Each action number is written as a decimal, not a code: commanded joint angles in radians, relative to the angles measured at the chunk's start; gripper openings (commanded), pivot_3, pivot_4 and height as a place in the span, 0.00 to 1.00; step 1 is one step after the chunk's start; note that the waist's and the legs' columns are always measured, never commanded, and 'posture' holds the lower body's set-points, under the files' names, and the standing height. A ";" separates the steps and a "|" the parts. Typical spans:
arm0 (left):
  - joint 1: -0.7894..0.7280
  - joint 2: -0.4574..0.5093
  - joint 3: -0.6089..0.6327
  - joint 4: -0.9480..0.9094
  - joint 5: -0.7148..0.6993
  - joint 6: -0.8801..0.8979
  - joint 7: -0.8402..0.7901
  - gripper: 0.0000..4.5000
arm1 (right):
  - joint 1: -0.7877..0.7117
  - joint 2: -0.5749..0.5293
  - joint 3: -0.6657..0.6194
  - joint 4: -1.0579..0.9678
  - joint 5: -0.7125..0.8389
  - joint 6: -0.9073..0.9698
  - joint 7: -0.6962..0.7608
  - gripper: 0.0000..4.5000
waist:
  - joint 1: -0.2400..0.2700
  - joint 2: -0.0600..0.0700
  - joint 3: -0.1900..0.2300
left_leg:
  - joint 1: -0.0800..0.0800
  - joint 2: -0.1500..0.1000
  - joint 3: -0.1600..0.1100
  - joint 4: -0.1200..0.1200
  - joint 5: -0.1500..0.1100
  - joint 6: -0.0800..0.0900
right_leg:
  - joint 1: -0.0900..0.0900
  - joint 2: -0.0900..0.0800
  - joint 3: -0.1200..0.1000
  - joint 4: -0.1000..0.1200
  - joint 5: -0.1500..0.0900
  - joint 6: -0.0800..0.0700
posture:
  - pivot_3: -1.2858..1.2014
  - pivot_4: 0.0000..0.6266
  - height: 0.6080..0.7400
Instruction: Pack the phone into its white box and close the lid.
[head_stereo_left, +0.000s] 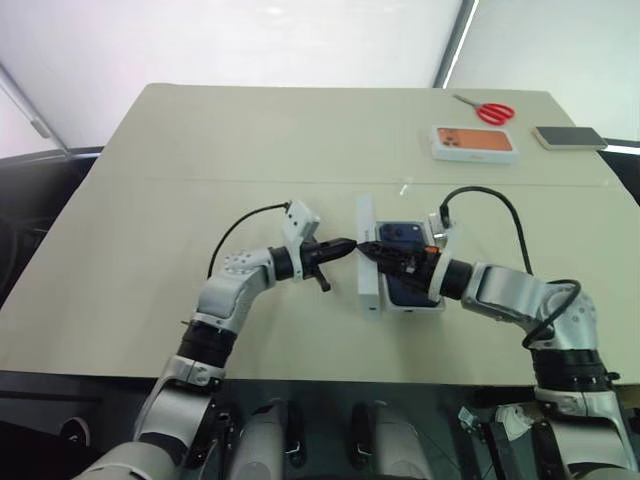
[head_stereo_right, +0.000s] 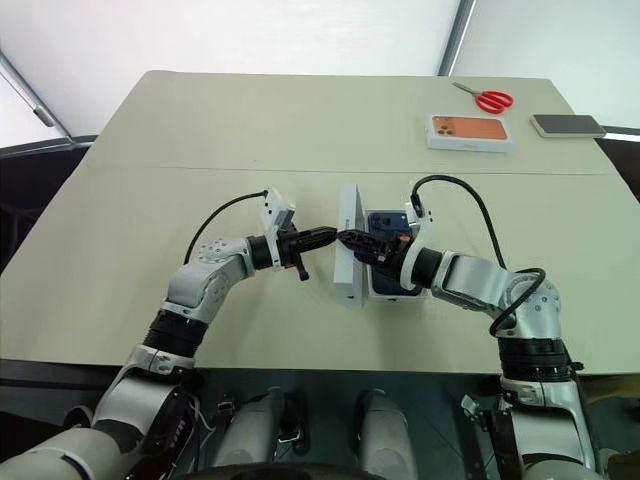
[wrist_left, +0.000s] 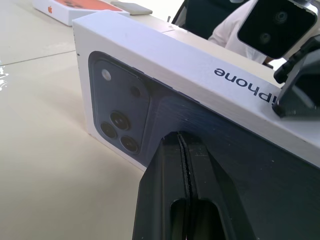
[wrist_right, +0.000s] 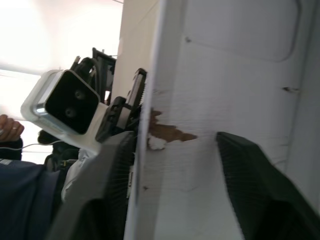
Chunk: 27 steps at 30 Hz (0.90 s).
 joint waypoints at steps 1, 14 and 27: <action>-0.034 -0.023 -0.005 0.016 0.010 -0.035 0.001 0.00 | -0.048 -0.075 -0.033 0.004 -0.144 -0.004 0.121 0.98 | 0.001 0.000 0.000 | 0.000 0.000 0.000 0.000 0.000 0.000 | 0.000 0.000 0.000 0.000 0.000 0.000 | 0.52 0.24 0.98; -0.113 -0.142 -0.036 0.165 0.060 -0.112 -0.003 0.00 | -0.107 -0.285 -0.040 -0.018 -0.707 -0.101 0.526 0.98 | 0.015 0.000 0.000 | -0.001 0.000 0.000 0.001 -0.001 0.002 | -0.001 0.000 0.000 -0.001 0.000 0.000 | 0.52 0.24 0.98; -0.143 -0.131 -0.002 0.188 0.053 -0.113 -0.021 0.00 | -0.042 -0.353 0.093 -0.061 -1.285 -0.454 0.789 0.44 | 0.020 0.000 0.000 | -0.002 0.000 0.000 0.002 -0.001 0.002 | -0.002 0.000 -0.002 0.000 0.000 0.000 | 0.52 0.24 0.98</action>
